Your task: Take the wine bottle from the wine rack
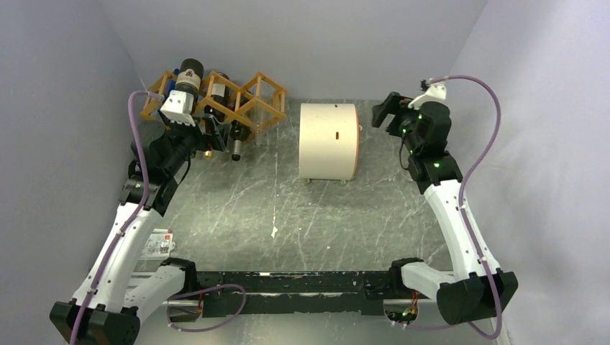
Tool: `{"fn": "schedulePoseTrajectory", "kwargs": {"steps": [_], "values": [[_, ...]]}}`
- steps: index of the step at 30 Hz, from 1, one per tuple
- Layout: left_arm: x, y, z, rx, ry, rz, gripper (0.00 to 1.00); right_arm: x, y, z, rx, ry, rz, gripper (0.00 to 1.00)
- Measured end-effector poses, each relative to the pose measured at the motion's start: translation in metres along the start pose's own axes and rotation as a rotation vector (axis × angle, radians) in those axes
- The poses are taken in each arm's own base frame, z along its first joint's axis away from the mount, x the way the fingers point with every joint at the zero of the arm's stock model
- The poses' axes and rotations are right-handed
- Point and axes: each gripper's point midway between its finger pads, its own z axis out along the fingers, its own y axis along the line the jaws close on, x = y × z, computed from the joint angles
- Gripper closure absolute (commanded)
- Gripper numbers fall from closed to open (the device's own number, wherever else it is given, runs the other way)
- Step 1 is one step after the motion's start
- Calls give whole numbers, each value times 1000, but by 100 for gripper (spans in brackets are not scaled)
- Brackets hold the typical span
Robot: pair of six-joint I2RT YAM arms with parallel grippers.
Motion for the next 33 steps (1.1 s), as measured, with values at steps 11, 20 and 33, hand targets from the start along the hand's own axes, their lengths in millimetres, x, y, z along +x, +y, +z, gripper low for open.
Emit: {"fn": "schedulePoseTrajectory", "kwargs": {"steps": [11,20,33], "values": [[16,43,8,-230,31,-13,2,30,166,-56,-531,94,-17,11],[28,90,4,-427,146,-79,3,91,243,-112,-848,219,-35,10],[74,144,10,-327,368,-372,5,123,228,-110,-857,248,-192,8]]}}
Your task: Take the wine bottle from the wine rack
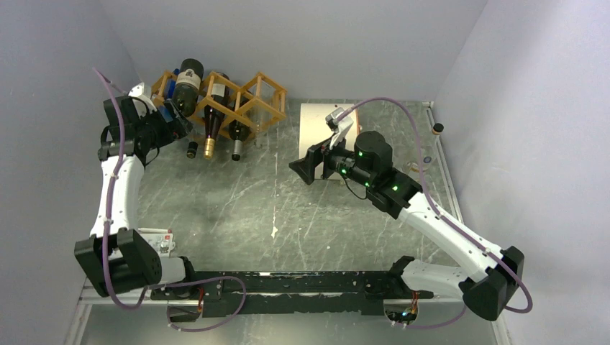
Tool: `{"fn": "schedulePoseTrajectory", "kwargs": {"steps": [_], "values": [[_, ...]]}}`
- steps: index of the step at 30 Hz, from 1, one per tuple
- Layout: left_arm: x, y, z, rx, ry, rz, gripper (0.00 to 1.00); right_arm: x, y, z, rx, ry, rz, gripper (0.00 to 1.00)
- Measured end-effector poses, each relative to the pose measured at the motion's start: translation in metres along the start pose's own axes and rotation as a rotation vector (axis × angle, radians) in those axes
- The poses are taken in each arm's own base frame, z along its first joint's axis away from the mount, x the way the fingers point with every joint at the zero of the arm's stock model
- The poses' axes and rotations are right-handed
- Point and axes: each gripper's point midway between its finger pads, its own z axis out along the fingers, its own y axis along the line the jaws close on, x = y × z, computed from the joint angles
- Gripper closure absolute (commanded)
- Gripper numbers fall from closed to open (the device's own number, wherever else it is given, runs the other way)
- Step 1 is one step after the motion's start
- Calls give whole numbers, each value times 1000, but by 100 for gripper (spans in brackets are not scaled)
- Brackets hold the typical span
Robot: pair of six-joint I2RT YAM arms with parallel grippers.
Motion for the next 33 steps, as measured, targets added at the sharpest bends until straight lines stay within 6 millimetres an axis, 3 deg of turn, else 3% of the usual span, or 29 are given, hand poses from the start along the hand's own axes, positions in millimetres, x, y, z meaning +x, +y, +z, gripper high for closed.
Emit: {"fn": "schedulePoseTrajectory", "kwargs": {"steps": [4,9,14,21,33], "values": [[-6,13,12,16,34,-84,8,-9,-7,-12,49,-30,-51,7],[-5,14,22,53,64,-155,10,-13,-15,-21,102,-40,-86,6],[-7,9,32,144,80,-200,20,-7,-20,-21,122,-20,-93,6],[-11,21,42,250,62,-303,32,3,-23,-19,131,15,-87,6],[-7,12,60,402,94,-337,47,8,-19,-15,111,37,-40,6]]}}
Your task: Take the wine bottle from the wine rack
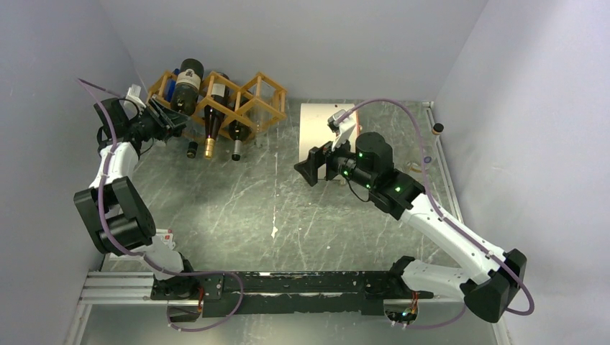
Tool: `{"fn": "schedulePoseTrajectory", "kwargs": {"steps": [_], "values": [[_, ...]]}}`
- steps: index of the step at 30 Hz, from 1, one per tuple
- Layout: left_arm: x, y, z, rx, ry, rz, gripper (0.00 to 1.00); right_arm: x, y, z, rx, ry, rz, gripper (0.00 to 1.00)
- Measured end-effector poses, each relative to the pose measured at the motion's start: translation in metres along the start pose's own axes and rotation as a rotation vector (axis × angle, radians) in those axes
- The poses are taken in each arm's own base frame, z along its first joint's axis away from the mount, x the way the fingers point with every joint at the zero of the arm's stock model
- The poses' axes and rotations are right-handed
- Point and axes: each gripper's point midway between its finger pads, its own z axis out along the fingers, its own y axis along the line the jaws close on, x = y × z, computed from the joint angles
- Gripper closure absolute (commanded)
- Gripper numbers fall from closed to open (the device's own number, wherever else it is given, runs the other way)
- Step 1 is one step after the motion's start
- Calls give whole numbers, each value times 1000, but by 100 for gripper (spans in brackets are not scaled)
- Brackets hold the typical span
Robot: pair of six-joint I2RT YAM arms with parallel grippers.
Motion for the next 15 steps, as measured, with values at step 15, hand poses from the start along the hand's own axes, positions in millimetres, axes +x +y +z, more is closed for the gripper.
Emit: {"fn": "schedulePoseTrajectory", "kwargs": {"steps": [15], "values": [[5,5,7,80,23,-81,81,-1,13,9,-58,19,60,6]]}}
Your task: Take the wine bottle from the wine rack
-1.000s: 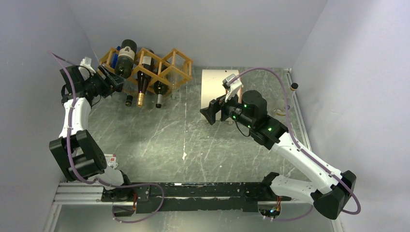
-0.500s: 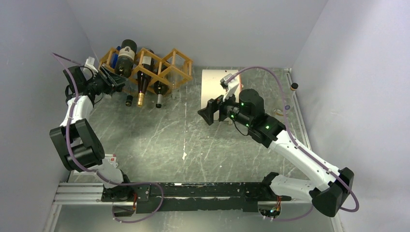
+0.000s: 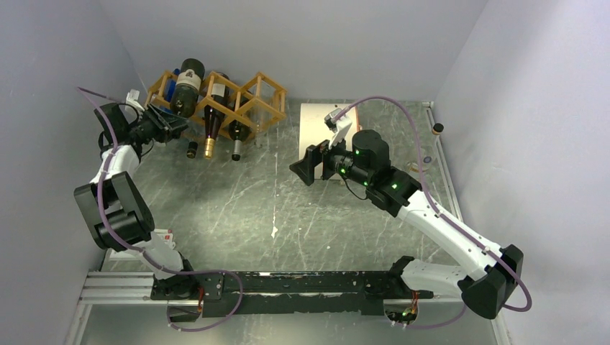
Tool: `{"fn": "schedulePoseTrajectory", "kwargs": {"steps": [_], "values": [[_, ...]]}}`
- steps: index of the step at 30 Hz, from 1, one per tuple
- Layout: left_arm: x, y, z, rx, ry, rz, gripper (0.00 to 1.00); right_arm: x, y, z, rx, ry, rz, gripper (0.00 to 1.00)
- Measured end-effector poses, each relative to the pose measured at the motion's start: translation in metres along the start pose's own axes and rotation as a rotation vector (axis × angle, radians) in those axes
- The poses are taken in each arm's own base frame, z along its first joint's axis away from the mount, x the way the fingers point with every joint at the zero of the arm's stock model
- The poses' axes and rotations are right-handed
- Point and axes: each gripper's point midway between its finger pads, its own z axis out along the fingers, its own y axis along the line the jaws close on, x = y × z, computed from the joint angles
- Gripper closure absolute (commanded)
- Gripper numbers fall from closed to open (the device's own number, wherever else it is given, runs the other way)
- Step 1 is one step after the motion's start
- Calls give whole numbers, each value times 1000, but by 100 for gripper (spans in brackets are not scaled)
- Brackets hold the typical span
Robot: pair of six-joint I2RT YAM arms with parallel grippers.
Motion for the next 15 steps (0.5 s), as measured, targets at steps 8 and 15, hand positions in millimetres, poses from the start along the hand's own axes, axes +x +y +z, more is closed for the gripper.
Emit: {"fn": "schedulePoseTrajectory", "kwargs": {"steps": [8,15], "values": [[5,-27,-14,49,-20,-65,91,-1,0,4,1,2,3,6],[12,-81,-39,154,-38,2,93,-2,-1,9,3,9,5,5]]}}
